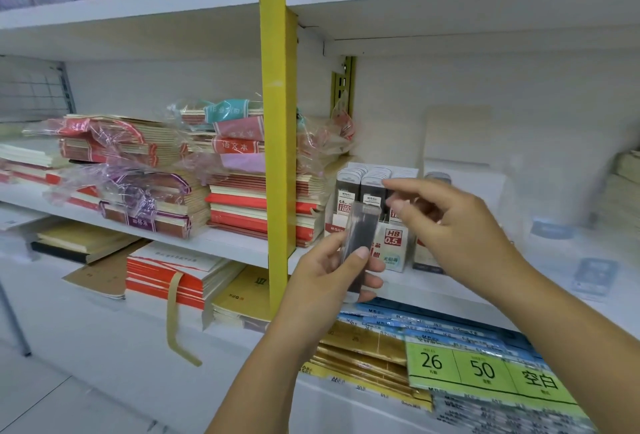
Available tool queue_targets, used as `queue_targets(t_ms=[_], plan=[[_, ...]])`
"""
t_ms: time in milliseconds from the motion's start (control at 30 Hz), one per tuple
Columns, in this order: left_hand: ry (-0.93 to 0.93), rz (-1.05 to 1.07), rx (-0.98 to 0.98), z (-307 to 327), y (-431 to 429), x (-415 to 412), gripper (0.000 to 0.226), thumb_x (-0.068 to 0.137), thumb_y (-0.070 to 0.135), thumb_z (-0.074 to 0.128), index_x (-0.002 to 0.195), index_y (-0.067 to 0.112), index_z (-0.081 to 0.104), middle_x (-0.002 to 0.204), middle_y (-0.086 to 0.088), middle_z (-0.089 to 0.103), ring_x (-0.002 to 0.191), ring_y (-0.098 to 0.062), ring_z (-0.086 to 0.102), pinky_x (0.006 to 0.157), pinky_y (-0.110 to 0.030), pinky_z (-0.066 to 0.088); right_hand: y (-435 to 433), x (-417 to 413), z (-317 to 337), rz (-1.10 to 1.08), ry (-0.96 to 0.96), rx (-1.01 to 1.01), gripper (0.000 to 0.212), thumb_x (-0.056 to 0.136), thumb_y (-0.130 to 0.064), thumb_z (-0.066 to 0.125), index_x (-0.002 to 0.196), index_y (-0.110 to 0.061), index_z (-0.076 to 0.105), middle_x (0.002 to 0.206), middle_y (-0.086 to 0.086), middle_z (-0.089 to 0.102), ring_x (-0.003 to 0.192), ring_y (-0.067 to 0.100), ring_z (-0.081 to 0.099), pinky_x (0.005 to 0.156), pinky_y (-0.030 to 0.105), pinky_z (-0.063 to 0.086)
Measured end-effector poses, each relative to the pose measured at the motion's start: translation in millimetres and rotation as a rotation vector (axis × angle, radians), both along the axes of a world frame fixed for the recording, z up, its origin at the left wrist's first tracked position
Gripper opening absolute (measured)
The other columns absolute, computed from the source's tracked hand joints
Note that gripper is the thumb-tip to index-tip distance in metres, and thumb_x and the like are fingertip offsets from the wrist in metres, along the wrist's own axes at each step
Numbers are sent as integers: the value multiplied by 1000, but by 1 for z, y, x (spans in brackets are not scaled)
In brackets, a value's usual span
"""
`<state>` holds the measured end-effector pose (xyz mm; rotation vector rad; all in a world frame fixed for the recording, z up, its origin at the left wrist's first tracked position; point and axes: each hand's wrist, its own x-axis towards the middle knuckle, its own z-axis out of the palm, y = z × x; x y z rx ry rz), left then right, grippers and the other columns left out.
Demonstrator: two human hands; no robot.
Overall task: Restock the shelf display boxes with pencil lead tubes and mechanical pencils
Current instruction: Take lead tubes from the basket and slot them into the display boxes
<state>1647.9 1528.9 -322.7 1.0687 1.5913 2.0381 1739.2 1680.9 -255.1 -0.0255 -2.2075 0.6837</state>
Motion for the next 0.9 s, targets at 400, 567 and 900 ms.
queue_targets(t_ms=[400,567,900], plan=[[86,14,-176,-10,-3,7,22,99,39,58,114,53,67,102,14,69,88,0,64,79,-22,55,8,18,-9,311,-124,-470,6,84,-22,69,89,-21,65,95,0,74,88,14,70,76,23,57],[-30,147,1,-9,-5,2,44,82,10,80,111,42,69,106,16,75,97,-2,70,75,-17,57,8,24,-13,275,-218,-436,31,83,6,67,97,-23,66,101,-9,73,99,6,67,77,22,57],[13,65,75,0,-5,3,35,85,8,76,114,28,73,104,-1,78,98,-17,72,75,-20,56,-8,27,-16,283,-474,-194,74,81,-10,68,129,-60,42,97,-8,65,78,26,67,68,49,59]])
